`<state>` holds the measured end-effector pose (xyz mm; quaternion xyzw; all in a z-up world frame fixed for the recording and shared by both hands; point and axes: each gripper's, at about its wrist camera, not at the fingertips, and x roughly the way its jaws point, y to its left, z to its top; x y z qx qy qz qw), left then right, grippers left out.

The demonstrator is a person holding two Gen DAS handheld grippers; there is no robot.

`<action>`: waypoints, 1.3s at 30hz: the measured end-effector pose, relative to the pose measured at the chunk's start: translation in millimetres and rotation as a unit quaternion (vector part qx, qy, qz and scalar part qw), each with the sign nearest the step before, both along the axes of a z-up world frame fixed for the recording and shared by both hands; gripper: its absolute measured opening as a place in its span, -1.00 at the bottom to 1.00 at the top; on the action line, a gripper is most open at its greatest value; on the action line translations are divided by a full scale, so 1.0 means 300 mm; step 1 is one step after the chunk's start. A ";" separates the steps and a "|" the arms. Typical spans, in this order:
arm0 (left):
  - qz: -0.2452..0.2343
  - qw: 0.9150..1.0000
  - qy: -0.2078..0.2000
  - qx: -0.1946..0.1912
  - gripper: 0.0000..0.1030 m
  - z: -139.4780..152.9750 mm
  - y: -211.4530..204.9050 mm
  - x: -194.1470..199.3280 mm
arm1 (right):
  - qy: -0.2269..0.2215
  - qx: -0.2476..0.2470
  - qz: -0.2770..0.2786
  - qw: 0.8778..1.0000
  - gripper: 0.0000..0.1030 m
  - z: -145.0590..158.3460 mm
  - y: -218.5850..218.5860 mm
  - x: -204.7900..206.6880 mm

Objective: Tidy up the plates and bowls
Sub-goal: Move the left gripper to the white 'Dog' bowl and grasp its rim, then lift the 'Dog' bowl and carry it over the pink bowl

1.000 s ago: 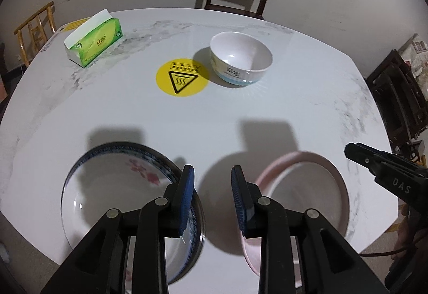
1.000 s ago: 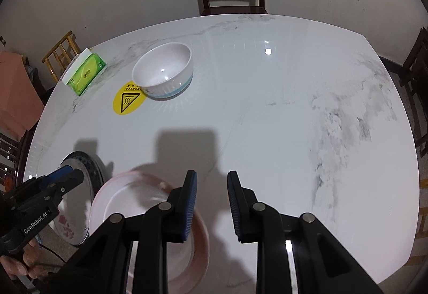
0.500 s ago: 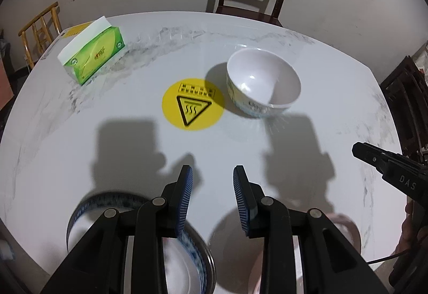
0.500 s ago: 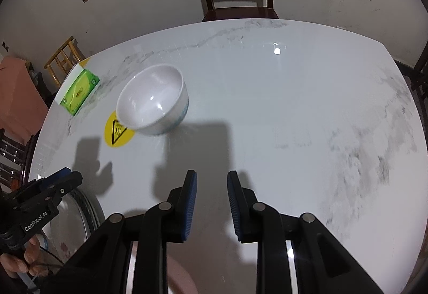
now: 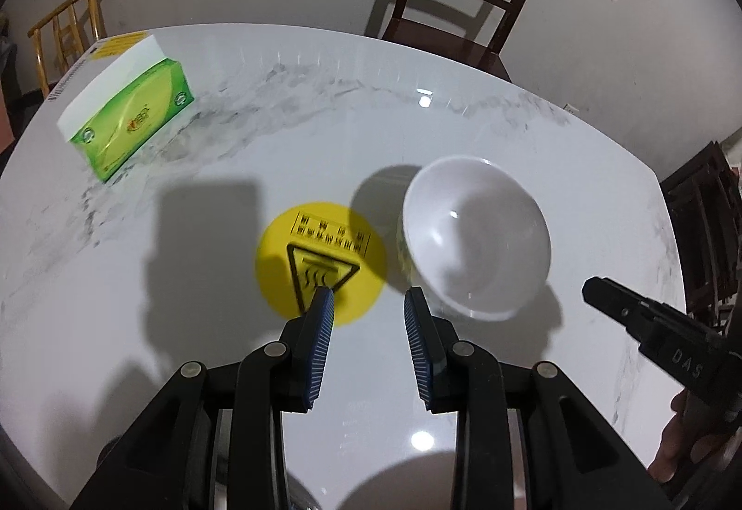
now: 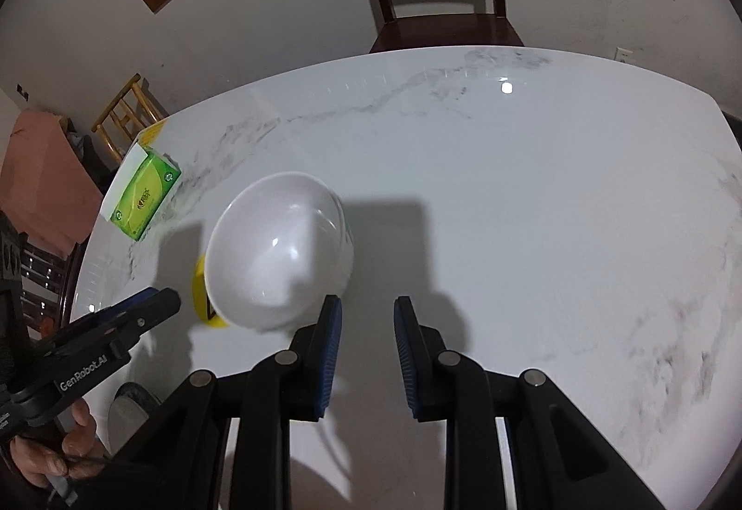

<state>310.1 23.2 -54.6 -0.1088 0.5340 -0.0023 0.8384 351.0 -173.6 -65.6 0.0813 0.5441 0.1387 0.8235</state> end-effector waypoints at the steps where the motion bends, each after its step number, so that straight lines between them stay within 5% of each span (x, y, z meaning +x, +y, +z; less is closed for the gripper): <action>1: 0.002 1.000 0.000 -0.001 -0.46 -0.004 0.001 0.015 | 0.000 0.000 0.001 1.000 -0.54 -0.003 0.008 0.010; 22: -0.020 0.999 0.026 -0.004 -0.55 -0.154 -0.079 0.175 | 0.023 0.004 0.019 1.000 -0.54 -0.127 0.093 0.125; 28: -0.037 0.999 0.028 -0.002 -0.77 -0.155 -0.092 0.171 | 0.032 0.008 0.025 0.999 -0.60 -0.130 0.096 0.100; 39: -0.049 0.998 0.050 0.002 -0.78 -0.156 -0.119 0.069 | 0.051 0.002 0.021 0.998 -0.61 -0.126 0.086 -0.006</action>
